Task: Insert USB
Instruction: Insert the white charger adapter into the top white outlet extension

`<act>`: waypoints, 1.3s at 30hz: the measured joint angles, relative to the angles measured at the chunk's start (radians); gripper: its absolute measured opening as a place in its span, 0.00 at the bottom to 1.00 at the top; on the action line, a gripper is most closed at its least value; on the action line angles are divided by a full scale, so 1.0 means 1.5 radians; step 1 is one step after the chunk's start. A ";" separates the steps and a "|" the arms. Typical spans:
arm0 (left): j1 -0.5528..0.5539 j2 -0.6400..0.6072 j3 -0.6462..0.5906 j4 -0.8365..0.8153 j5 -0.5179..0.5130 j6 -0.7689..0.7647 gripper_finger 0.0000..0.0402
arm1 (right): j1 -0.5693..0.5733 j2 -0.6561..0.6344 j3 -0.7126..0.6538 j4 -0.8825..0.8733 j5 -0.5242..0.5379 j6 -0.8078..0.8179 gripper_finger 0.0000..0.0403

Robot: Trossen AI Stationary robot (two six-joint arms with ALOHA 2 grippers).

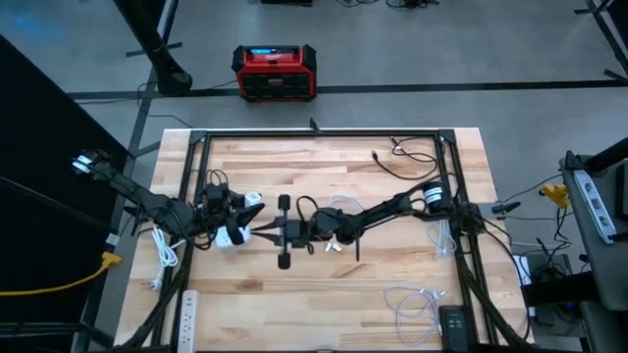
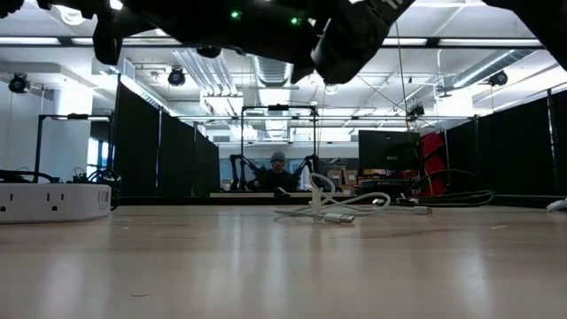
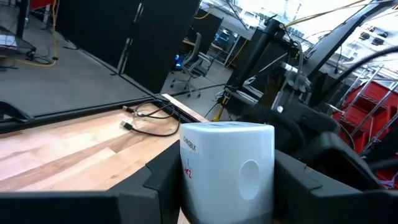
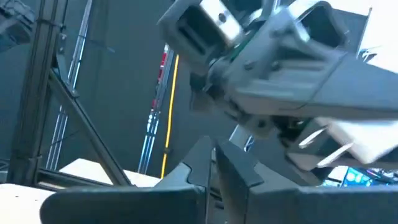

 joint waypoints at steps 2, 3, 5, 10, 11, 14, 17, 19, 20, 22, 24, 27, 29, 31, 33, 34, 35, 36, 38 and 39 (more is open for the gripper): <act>0.000 0.000 0.000 0.000 0.000 0.000 0.39 | 0.002 0.004 0.013 0.004 0.028 -0.002 0.01; 0.000 0.000 0.000 0.000 0.000 0.000 0.39 | 0.003 0.004 0.016 0.012 0.046 -0.004 0.01; 0.000 0.000 0.000 0.000 0.000 0.000 0.39 | 0.001 0.004 0.019 0.023 0.071 0.001 0.00; 0.001 0.000 0.001 0.007 -0.004 0.000 0.39 | -0.010 0.004 0.019 0.043 0.076 0.051 0.00; 0.001 0.000 0.001 0.008 -0.005 0.000 0.39 | -0.013 0.004 0.020 0.042 0.073 0.064 0.00; 0.001 0.001 0.001 0.011 -0.006 0.000 0.39 | -0.021 0.006 0.020 0.044 0.062 0.091 0.00; 0.000 0.002 0.001 0.013 -0.003 0.000 0.39 | -0.022 0.007 0.021 0.047 0.066 0.090 0.00; 0.000 0.006 0.001 0.018 -0.004 0.000 0.39 | -0.021 0.007 0.021 0.048 0.088 0.088 0.00; 0.000 0.008 0.001 0.022 -0.005 0.000 0.39 | -0.020 0.007 0.021 0.048 0.100 0.088 0.00; 0.001 0.012 0.001 0.024 -0.011 0.000 0.39 | -0.019 0.007 0.021 0.049 0.116 0.084 0.00; 0.001 0.014 0.001 0.024 -0.013 -0.002 0.39 | -0.019 0.007 0.021 0.047 0.132 0.079 0.00; 0.001 0.013 0.001 0.023 -0.014 -0.002 0.39 | -0.018 0.007 0.021 0.041 0.155 0.067 0.00; 0.001 0.013 0.001 0.022 -0.014 -0.001 0.39 | -0.014 0.007 0.019 0.039 0.179 0.062 0.00; 0.001 0.012 0.001 0.018 -0.013 0.000 0.39 | -0.009 0.007 0.017 0.037 0.199 0.046 0.00; 0.001 0.012 0.001 0.017 -0.012 0.000 0.39 | -0.005 0.007 0.017 0.036 0.223 0.022 0.00; 0.001 0.012 0.001 0.014 -0.011 -0.001 0.39 | -0.003 0.007 0.017 0.035 0.234 0.009 0.00; 0.000 0.011 0.001 0.012 -0.011 -0.001 0.39 | -0.001 0.007 0.017 0.034 0.243 0.001 0.00; 0.000 0.011 0.001 0.012 -0.011 -0.001 0.39 | 0.000 0.007 0.016 0.034 0.251 -0.009 0.00; 0.000 0.010 0.000 0.012 -0.011 0.000 0.38 | 0.002 0.006 0.016 0.027 0.260 -0.012 0.00; -0.001 0.009 0.000 0.012 -0.011 0.000 0.38 | 0.002 0.006 0.016 0.023 0.268 -0.013 0.00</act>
